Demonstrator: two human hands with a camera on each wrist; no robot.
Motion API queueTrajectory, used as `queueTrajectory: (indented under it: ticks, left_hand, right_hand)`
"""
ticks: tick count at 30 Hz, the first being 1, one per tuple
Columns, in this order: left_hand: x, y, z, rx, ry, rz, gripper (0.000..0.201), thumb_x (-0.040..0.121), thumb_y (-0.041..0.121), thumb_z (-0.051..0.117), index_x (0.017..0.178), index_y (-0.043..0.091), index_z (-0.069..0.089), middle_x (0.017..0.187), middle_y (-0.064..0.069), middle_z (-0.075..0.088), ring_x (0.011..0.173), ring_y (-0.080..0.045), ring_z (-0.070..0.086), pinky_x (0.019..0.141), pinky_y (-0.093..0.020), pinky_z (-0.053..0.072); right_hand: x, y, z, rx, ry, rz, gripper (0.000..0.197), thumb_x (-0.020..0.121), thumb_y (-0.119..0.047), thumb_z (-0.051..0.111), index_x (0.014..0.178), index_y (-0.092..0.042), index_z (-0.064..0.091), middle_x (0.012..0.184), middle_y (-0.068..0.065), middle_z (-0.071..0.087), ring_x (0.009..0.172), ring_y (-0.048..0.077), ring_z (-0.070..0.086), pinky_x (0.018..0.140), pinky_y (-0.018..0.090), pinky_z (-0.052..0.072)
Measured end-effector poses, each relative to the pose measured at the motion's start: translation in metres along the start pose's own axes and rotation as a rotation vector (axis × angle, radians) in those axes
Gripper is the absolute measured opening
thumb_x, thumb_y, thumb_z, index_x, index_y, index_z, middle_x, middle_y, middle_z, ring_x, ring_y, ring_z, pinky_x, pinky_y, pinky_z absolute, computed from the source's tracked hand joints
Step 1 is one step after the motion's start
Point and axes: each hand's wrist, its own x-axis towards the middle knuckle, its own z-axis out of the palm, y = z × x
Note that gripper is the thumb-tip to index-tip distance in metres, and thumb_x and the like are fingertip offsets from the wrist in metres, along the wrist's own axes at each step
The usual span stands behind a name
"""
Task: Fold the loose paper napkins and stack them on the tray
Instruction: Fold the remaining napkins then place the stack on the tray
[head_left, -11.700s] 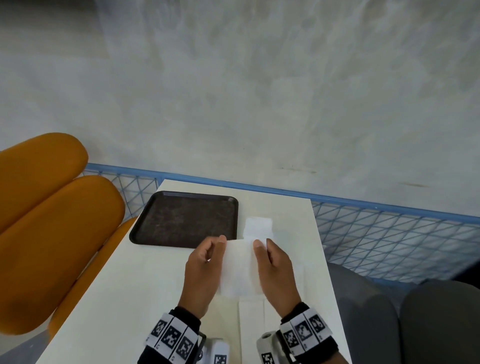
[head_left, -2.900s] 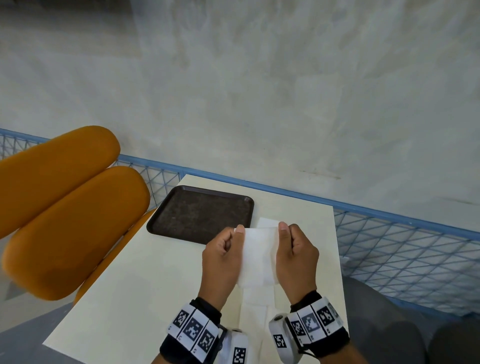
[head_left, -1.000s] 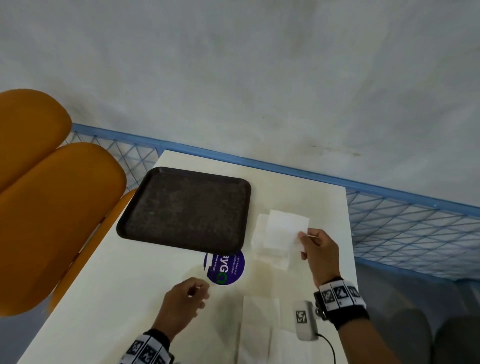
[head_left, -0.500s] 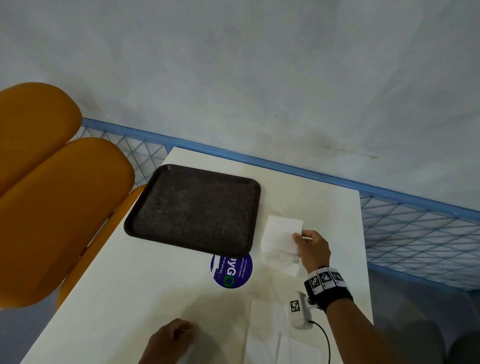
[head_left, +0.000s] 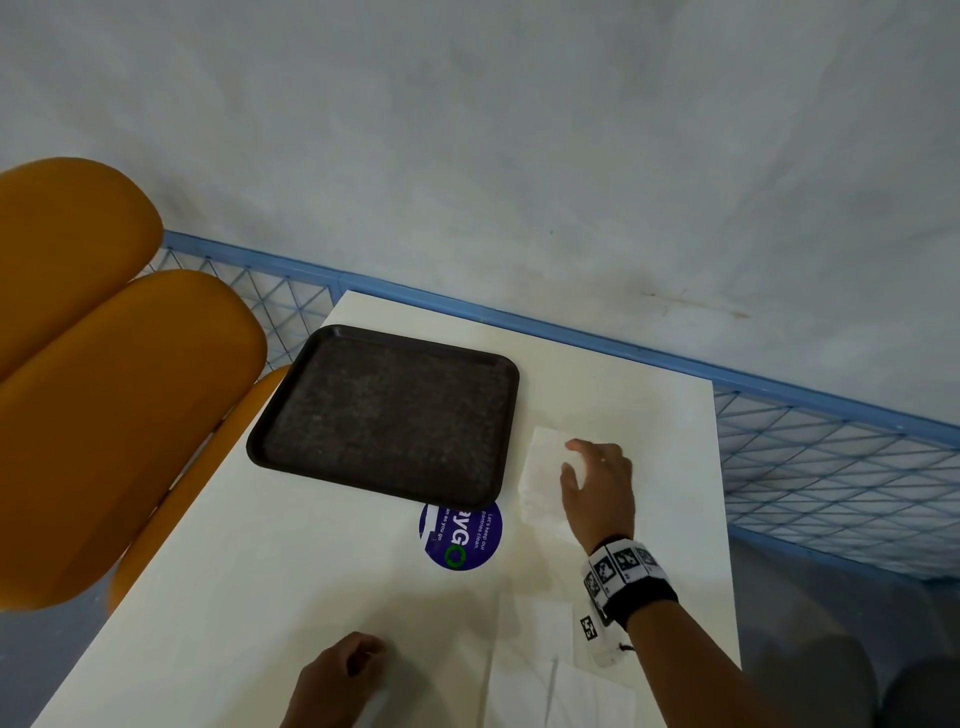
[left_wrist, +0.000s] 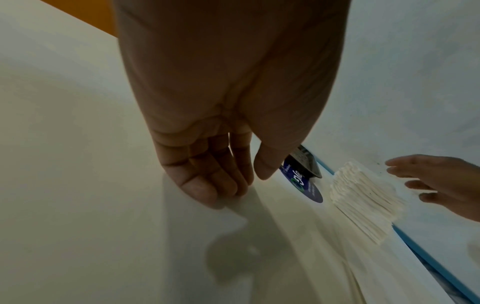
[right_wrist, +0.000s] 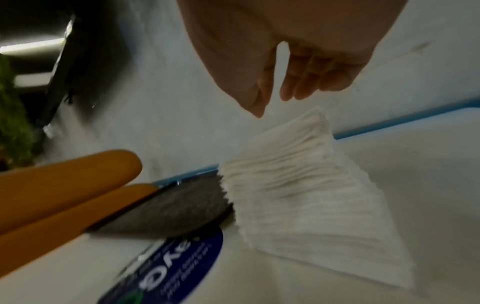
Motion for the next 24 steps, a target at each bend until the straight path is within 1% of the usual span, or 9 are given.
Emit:
queueTrajectory:
  ticks: [4, 7, 9, 10, 13, 16, 19, 22, 24]
  left_hand:
    - [0.000, -0.007, 0.004, 0.048, 0.003, 0.054, 0.012, 0.089, 0.033, 0.069, 0.091, 0.045, 0.069, 0.087, 0.019, 0.073, 0.085, 0.005, 0.065, 0.074, -0.010, 0.044]
    - [-0.003, -0.011, 0.007, 0.098, 0.013, 0.101, 0.013, 0.090, 0.031, 0.069, 0.091, 0.044, 0.068, 0.091, 0.019, 0.072, 0.087, 0.003, 0.064, 0.073, -0.008, 0.041]
    - [-0.007, -0.011, 0.010, 0.106, 0.021, 0.112, 0.011, 0.090, 0.031, 0.069, 0.088, 0.042, 0.068, 0.090, 0.017, 0.073, 0.087, 0.000, 0.065, 0.073, -0.012, 0.043]
    - [-0.010, -0.010, 0.012, 0.109, 0.021, 0.119, 0.009, 0.091, 0.032, 0.068, 0.088, 0.040, 0.068, 0.089, 0.016, 0.072, 0.087, -0.001, 0.065, 0.073, -0.014, 0.043]
    - [-0.017, -0.011, 0.019, 0.144, 0.020, 0.143, 0.012, 0.092, 0.030, 0.066, 0.087, 0.041, 0.064, 0.090, 0.014, 0.070, 0.088, -0.008, 0.065, 0.076, -0.020, 0.043]
    - [-0.025, -0.016, 0.026, 0.162, 0.012, 0.172, 0.014, 0.092, 0.031, 0.068, 0.087, 0.043, 0.063, 0.095, 0.012, 0.071, 0.092, -0.011, 0.067, 0.078, -0.023, 0.043]
    - [-0.039, -0.019, 0.031, 0.163, -0.003, 0.174, 0.007, 0.093, 0.036, 0.068, 0.089, 0.041, 0.065, 0.096, 0.011, 0.072, 0.091, -0.010, 0.065, 0.078, -0.022, 0.042]
    - [-0.055, -0.025, 0.034, 0.163, -0.002, 0.175, 0.006, 0.091, 0.038, 0.069, 0.087, 0.040, 0.066, 0.096, 0.012, 0.073, 0.091, -0.009, 0.067, 0.082, -0.023, 0.045]
    - [-0.065, -0.029, 0.035, 0.151, -0.007, 0.183, 0.008, 0.091, 0.035, 0.070, 0.086, 0.041, 0.066, 0.097, 0.012, 0.073, 0.090, -0.005, 0.069, 0.082, -0.021, 0.045]
  right_hand:
    - [-0.014, 0.007, 0.005, -0.248, -0.205, -0.148, 0.032, 0.098, -0.026, 0.057, 0.129, -0.028, 0.062, 0.137, -0.001, 0.051, 0.122, 0.023, 0.046, 0.097, 0.035, 0.044]
    - [-0.034, 0.011, -0.005, -0.105, -0.114, -0.160, 0.025, 0.094, -0.018, 0.061, 0.116, -0.026, 0.070, 0.130, -0.003, 0.058, 0.117, 0.024, 0.051, 0.092, 0.036, 0.043]
    - [-0.058, 0.022, -0.013, -0.005, -0.049, -0.088, 0.021, 0.092, -0.015, 0.062, 0.109, -0.025, 0.071, 0.121, -0.003, 0.062, 0.110, 0.024, 0.053, 0.088, 0.036, 0.043]
    - [-0.071, 0.031, -0.016, 0.026, -0.075, -0.030, 0.021, 0.092, -0.016, 0.061, 0.110, -0.025, 0.069, 0.118, -0.002, 0.062, 0.109, 0.024, 0.053, 0.089, 0.036, 0.043]
    - [-0.120, 0.064, -0.024, -0.007, -0.323, 0.173, 0.027, 0.093, -0.026, 0.060, 0.120, -0.027, 0.060, 0.117, -0.001, 0.058, 0.115, 0.023, 0.053, 0.094, 0.036, 0.045]
    - [-0.168, 0.091, -0.031, -0.082, -0.503, 0.294, 0.048, 0.087, -0.037, 0.064, 0.133, -0.031, 0.050, 0.128, -0.002, 0.053, 0.123, 0.022, 0.050, 0.101, 0.037, 0.044]
    - [-0.204, 0.105, -0.036, -0.197, -0.610, 0.303, 0.065, 0.080, -0.046, 0.067, 0.139, -0.033, 0.041, 0.136, -0.002, 0.042, 0.128, 0.022, 0.041, 0.103, 0.038, 0.040]
    - [-0.224, 0.113, -0.035, -0.237, -0.578, 0.283, 0.057, 0.079, -0.043, 0.069, 0.129, -0.031, 0.045, 0.131, -0.002, 0.044, 0.122, 0.022, 0.042, 0.099, 0.038, 0.043]
    - [-0.229, 0.115, -0.031, -0.221, -0.584, 0.316, 0.057, 0.083, -0.043, 0.067, 0.134, -0.028, 0.046, 0.134, 0.001, 0.043, 0.125, 0.024, 0.040, 0.101, 0.039, 0.043]
